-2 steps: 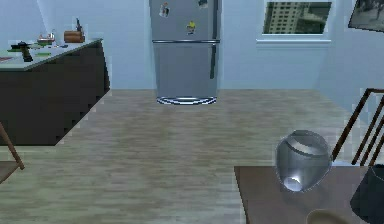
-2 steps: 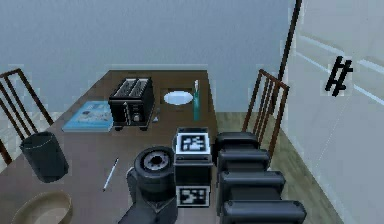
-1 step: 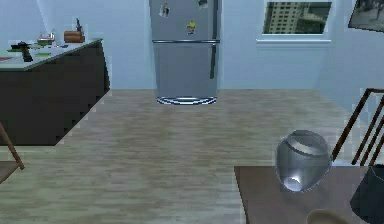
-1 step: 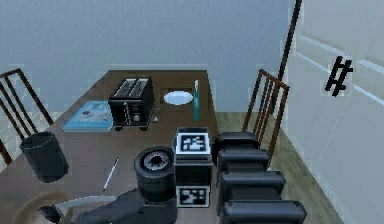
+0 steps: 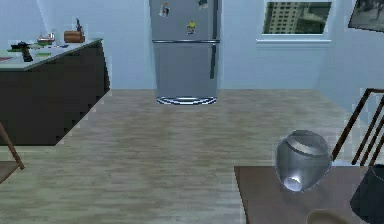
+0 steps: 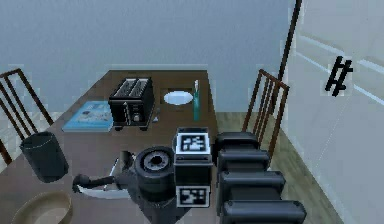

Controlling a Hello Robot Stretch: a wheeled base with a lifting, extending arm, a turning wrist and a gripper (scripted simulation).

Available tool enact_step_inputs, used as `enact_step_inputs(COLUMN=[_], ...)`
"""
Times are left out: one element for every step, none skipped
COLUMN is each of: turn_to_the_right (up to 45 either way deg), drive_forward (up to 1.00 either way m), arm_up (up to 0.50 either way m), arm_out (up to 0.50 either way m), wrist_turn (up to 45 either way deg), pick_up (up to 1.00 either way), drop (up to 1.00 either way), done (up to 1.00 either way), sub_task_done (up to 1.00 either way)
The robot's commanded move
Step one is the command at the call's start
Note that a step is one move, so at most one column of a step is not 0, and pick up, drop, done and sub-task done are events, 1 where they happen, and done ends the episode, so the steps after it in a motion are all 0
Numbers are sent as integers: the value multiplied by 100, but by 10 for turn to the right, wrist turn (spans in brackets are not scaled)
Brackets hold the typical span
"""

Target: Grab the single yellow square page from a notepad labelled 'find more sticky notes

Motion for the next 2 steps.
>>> enact_step_inputs(turn_to_the_right=[0,0], drive_forward=[0,0], arm_up=[0,-30], arm_out=[0,0], wrist_turn=[360,0], pick_up=[0,0], drop=[0,0], done=[0,0], sub_task_done=[0,0])
